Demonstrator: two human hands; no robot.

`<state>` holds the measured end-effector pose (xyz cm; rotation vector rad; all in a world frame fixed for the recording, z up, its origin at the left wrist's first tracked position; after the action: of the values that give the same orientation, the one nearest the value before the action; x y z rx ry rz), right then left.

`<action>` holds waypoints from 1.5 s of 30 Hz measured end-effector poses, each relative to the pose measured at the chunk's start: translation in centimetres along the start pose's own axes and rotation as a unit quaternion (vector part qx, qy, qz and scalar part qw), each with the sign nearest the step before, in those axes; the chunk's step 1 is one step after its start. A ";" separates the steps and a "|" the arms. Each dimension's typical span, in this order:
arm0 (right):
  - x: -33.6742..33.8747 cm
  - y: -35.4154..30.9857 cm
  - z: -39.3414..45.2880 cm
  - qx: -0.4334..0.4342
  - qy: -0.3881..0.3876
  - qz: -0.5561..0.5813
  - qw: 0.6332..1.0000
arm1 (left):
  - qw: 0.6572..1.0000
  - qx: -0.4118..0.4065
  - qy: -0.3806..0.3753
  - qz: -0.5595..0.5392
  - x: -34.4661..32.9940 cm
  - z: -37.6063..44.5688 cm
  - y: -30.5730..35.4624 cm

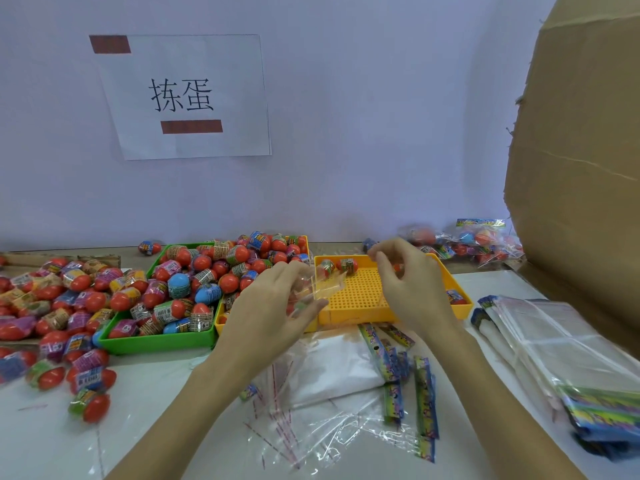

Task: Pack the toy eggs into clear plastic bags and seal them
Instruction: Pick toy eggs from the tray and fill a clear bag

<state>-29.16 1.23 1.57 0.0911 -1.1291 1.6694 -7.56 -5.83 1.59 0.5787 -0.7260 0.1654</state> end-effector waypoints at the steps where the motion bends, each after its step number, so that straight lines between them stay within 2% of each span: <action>1: -0.1 1.2 0.2 -0.012 -0.007 -0.074 0.997 | 1.000 -0.005 0.004 0.000 0.0 0.0 0.1; 4: -0.9 4.3 0.6 -0.048 -0.084 -0.206 0.974 | 1.000 -0.018 0.014 0.003 0.2 -0.1 0.6; 8: -2.0 5.8 0.4 -0.090 -0.186 -0.253 0.945 | 0.999 -0.033 0.013 -0.010 0.2 -0.2 1.1; 12: -2.6 5.9 0.2 -0.112 -0.232 -0.298 0.919 | 0.999 -0.045 0.012 -0.007 0.1 -0.3 1.3; 15: -2.2 5.5 0.4 -0.128 -0.201 -0.305 0.922 | 0.999 -0.046 0.013 -0.005 -0.1 -0.3 1.3; 20: -1.4 5.1 0.7 -0.122 -0.094 -0.225 0.962 | 0.999 -0.048 0.008 -0.009 -0.2 -0.4 1.4; 26: -1.7 5.1 0.7 -0.095 -0.155 -0.251 0.951 | 0.998 -0.046 0.006 -0.031 -0.3 -0.4 1.7; 30: -1.5 5.1 0.9 -0.105 -0.121 -0.183 0.970 | 0.998 -0.059 -0.010 -0.018 -0.9 -0.6 1.5; 33: -1.3 4.9 1.0 -0.083 -0.083 -0.141 0.983 | 0.996 -0.068 -0.060 0.014 -2.1 -0.8 1.1; 36: -0.7 3.9 1.0 -0.079 -0.049 -0.006 0.996 | 0.990 -0.067 -0.109 0.056 -3.2 -1.2 0.4; 38: -0.7 2.9 0.7 -0.117 -0.062 0.145 0.981 | 0.985 -0.067 -0.134 0.085 -3.6 -1.4 -0.1; 40: -1.1 1.8 0.3 -0.150 -0.096 0.267 0.947 | 0.982 -0.072 -0.138 0.108 -3.7 -1.4 -0.3; 43: -1.4 0.1 -0.4 -0.157 -0.164 0.358 0.906 | 0.988 -0.058 -0.114 0.085 -3.2 -1.1 -0.1; 45: -1.2 -1.0 -0.6 -0.137 -0.200 0.368 0.898 | 0.994 -0.037 -0.089 0.047 -2.8 -1.0 0.0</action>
<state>-27.57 0.74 1.21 -0.2122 -1.8624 2.1827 -9.09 -5.17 -0.88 0.4919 -0.9301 0.1742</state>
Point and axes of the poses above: each hand's wrist, its own z-axis towards the middle knuckle, its own x-axis out of the back of the hand, y = z × x, the point moved 5 cm from there along z, towards the middle knuckle, and after that the axes turned 5 degrees about -z, right-handed, at the moved point
